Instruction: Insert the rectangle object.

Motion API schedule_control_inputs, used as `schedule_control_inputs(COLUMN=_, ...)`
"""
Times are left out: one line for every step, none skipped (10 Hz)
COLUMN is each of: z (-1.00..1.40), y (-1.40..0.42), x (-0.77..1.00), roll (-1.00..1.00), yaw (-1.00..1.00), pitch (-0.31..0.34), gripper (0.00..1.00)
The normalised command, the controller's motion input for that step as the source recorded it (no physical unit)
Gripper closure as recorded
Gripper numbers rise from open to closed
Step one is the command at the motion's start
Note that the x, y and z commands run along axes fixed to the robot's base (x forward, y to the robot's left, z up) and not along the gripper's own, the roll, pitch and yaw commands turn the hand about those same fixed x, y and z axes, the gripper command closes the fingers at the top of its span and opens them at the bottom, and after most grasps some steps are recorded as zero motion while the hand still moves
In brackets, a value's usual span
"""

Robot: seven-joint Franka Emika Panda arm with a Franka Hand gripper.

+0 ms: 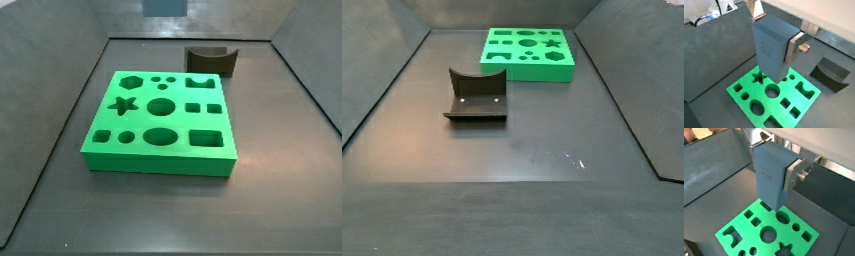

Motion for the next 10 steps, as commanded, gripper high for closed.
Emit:
schedule_control_inputs(z=-1.0, y=0.0, x=0.17, roll=0.09, yaw=0.04, pitch=-0.027, gripper=1.0)
schedule_control_inputs(z=-1.0, y=0.0, x=0.21, roll=0.04, yaw=0.07, pitch=-0.007, gripper=1.0)
schedule_control_inputs(z=-1.0, y=-0.13, x=0.22, roll=0.0, yaw=0.0, pitch=0.0, gripper=1.0)
schedule_control_inputs(z=-1.0, y=-0.22, x=0.37, roll=0.0, yaw=0.0, pitch=-0.017, gripper=1.0)
schedule_control_inputs(z=-1.0, y=-0.45, x=0.61, roll=0.0, yaw=-0.1, pitch=-0.026, gripper=1.0)
schedule_control_inputs(z=-1.0, y=-0.53, x=0.56, roll=0.01, yaw=-0.13, pitch=-0.081, gripper=1.0)
schedule_control_inputs(z=-1.0, y=-0.49, x=0.62, roll=0.02, yaw=-0.11, pitch=-0.034, gripper=1.0)
schedule_control_inputs(z=-1.0, y=-0.44, x=0.54, roll=0.08, yaw=-0.09, pitch=0.0, gripper=1.0)
schedule_control_inputs(z=-0.95, y=-0.37, x=0.47, roll=0.16, yaw=-0.03, pitch=0.006, gripper=1.0)
schedule_control_inputs(z=-0.91, y=-0.35, x=0.47, roll=0.15, yaw=-0.03, pitch=0.051, gripper=1.0)
